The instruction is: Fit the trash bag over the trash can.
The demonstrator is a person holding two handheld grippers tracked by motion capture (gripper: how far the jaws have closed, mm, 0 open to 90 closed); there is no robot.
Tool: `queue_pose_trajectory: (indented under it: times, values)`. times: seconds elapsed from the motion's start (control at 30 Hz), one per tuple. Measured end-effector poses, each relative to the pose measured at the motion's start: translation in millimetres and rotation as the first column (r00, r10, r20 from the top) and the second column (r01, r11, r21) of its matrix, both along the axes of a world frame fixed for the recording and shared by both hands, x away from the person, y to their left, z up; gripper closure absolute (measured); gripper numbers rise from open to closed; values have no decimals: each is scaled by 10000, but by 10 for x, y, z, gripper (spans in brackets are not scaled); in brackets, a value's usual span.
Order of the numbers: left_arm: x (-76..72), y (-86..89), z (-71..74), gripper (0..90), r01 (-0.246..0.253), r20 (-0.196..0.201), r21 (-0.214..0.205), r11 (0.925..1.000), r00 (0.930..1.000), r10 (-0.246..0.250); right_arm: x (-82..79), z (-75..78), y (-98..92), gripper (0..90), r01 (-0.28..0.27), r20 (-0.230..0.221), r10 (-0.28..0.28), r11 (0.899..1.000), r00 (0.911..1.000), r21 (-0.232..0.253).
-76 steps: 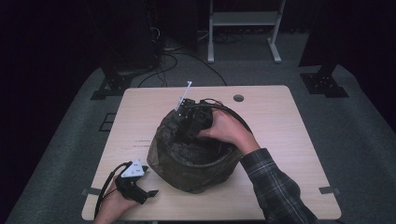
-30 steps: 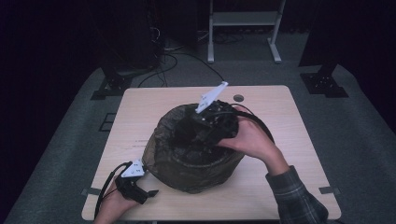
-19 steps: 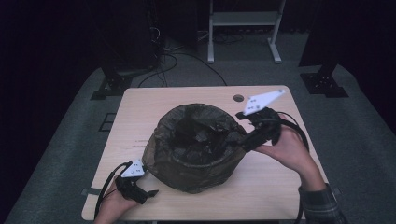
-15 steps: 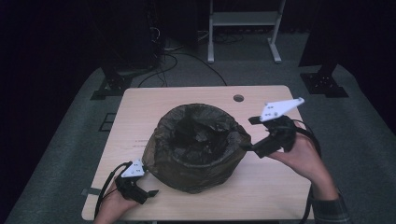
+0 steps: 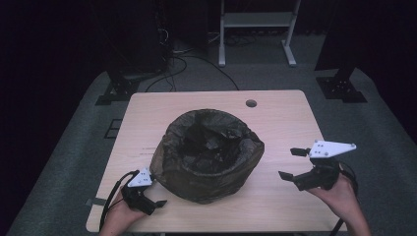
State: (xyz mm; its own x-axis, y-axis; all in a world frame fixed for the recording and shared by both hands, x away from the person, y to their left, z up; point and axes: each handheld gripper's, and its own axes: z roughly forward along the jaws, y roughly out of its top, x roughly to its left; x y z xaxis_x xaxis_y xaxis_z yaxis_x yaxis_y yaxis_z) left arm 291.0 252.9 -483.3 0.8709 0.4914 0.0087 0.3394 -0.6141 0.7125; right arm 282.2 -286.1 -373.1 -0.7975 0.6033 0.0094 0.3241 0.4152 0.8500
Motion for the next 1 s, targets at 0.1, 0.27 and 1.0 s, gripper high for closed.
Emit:
queue_pose_trajectory:
  times: [0.1, 0.27, 1.0]
  values:
    - [0, 0, 0, 0, -1, -1, 3, 10000, 10000, 1, -32, -198, -72, 92, 398, -47, -399, 9991, 9992, -137]
    - [0, 0, 0, 0, 0, 0, 3, 10000, 10000, 0, -36, -569, -167, 91, 896, -563, -918, 9952, 9942, -400]
    - [-1, 0, 0, 0, -1, 1, 1, 10000, 10000, 1, -19, -1144, -184, 91, 1562, -1193, -1757, 9752, 9772, -1569]
